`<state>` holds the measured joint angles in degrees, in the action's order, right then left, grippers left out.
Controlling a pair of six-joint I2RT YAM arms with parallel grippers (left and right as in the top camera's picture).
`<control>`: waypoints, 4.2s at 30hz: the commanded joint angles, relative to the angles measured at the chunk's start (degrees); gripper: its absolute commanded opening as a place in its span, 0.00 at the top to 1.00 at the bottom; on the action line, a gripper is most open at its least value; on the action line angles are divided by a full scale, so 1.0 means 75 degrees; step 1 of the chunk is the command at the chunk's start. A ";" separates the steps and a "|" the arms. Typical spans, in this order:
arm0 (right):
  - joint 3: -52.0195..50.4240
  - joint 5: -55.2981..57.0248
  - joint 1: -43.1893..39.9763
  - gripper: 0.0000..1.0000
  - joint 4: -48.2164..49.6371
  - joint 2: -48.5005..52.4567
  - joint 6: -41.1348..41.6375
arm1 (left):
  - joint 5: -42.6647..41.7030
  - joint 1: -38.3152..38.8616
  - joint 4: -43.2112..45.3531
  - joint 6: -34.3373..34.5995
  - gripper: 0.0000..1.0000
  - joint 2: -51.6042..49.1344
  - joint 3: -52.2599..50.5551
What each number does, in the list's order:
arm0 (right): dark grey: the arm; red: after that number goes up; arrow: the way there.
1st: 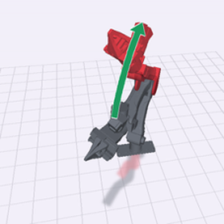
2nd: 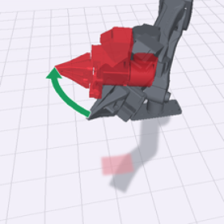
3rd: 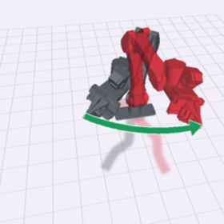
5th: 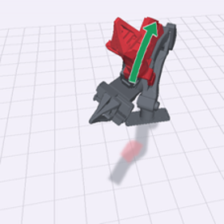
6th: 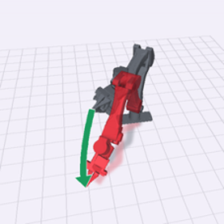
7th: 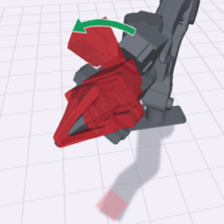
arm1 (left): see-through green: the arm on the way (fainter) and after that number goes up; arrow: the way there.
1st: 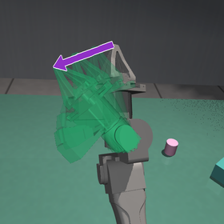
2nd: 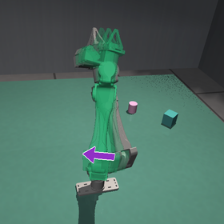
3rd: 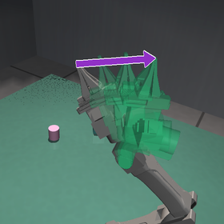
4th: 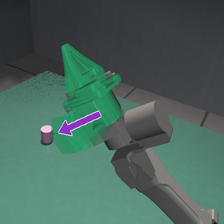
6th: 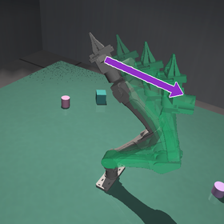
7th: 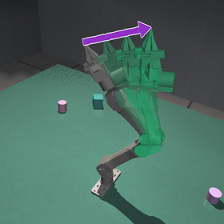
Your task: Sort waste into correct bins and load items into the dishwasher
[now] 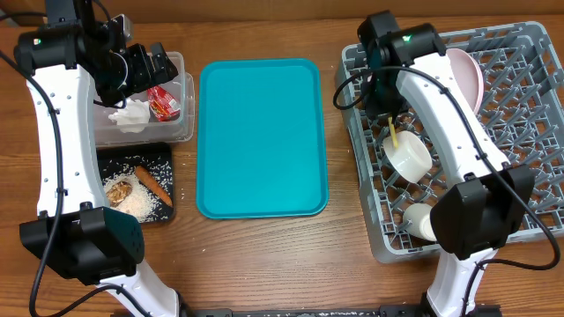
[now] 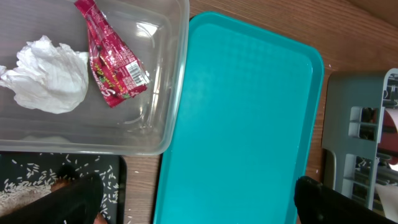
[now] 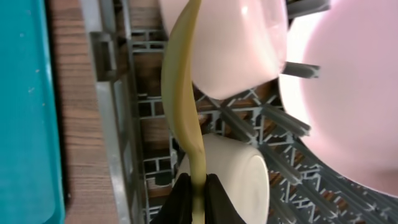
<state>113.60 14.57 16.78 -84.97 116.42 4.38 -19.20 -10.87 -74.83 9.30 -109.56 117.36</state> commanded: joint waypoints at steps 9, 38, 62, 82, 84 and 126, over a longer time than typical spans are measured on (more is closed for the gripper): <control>-0.0726 -0.0312 0.0082 0.96 0.0557 -0.0079 -0.0251 | 0.0047 0.0052 0.0009 -0.0009 0.00 0.0073 0.0131; 0.1988 -0.1247 0.0131 0.00 -0.1612 -0.2503 0.0417 | 0.0047 0.0052 0.0006 -0.0009 0.00 0.0073 0.0131; 0.1527 -0.1174 -0.0105 0.00 0.0017 -0.4418 0.0487 | 0.0047 0.0052 0.0006 -0.0009 0.00 0.0073 0.0131; -0.8953 -0.2098 -0.1746 0.00 0.8032 -1.1033 -0.0353 | 0.0044 0.0052 0.0009 -0.0009 0.00 0.0073 0.0131; -1.0075 -0.2334 -0.1877 0.00 0.8856 -1.1628 -0.0350 | 0.0047 0.0052 0.0006 -0.0009 0.00 0.0073 0.0131; -1.5084 -0.2757 -0.2119 0.00 1.0771 -1.5501 0.0475 | 0.0047 0.0052 0.0009 -0.0009 0.00 0.0073 0.0131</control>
<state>1.06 -5.78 1.15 -4.29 0.84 7.53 -19.00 -10.87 -74.81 9.28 -109.56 117.36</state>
